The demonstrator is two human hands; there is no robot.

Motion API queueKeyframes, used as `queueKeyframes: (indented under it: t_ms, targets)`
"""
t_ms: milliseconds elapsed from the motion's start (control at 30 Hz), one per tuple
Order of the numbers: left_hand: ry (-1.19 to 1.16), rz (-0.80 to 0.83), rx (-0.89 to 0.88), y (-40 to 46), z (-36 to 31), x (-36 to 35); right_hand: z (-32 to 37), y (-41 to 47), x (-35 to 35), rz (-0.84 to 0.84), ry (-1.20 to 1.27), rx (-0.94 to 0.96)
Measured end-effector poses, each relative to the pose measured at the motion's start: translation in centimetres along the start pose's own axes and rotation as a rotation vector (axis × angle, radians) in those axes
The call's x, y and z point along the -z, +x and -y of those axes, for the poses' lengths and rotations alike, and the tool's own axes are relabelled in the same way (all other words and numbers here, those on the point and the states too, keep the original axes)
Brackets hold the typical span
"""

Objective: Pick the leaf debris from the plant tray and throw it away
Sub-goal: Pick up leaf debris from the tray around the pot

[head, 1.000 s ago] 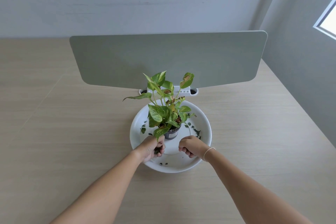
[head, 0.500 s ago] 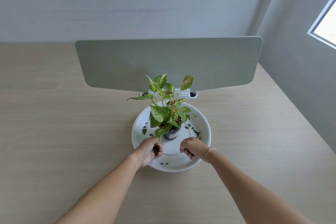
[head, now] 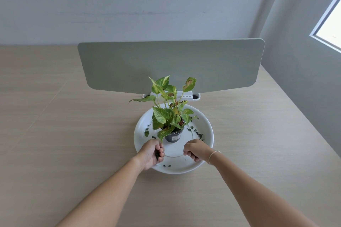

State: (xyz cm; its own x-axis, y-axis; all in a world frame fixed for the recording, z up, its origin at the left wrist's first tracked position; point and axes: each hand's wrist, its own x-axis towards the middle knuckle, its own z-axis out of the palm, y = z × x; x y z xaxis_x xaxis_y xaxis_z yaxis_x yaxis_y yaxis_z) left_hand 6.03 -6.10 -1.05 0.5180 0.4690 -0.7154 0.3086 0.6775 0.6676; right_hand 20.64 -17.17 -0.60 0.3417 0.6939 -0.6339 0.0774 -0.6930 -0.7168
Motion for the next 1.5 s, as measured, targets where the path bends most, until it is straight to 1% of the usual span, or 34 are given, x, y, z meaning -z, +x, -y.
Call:
queueKeyframes:
  t_ms: [133,267,367,500,567,633,733,833,1167,1367,1500]
  targets:
    - [0.035,-0.026,0.016,0.1,0.1,0.0,0.1,-0.3,0.2,-0.011,-0.022,0.006]
    - [0.139,-0.065,0.026,0.3,0.2,0.1,0.3,-0.4,0.6,-0.053,-0.063,0.015]
    - [0.273,-0.075,0.027,0.3,-0.2,-0.1,0.2,-0.2,1.2,-0.117,-0.202,0.039]
    - [0.551,-0.077,0.019,-0.3,-1.1,-0.7,0.0,-0.2,1.9,-0.184,-0.361,0.067]
    - [0.716,-0.084,-0.041,-0.3,-1.4,-0.7,0.0,-0.3,2.1,-0.188,-0.394,0.075]
    - [0.961,-0.081,-0.121,-0.2,-1.3,-0.5,0.0,-0.3,2.1,-0.185,-0.423,0.083]
    - [1.33,-0.088,-0.157,0.0,-0.8,-0.6,-0.2,-0.1,2.0,-0.184,-0.439,0.091]
    - [1.505,-0.165,-0.165,-0.1,-0.2,-0.8,-0.4,0.1,2.1,-0.187,-0.437,0.096]
    - [1.744,-0.198,-0.211,0.1,1.2,-2.5,-0.5,0.5,2.2,-0.184,-0.449,0.092]
    - [1.806,-0.12,-0.16,0.4,1.0,-2.9,-0.4,0.5,2.1,-0.18,-0.453,0.079]
    - [1.827,-0.098,-0.146,0.6,1.0,-2.9,-0.4,0.5,2.1,-0.185,-0.446,0.066]
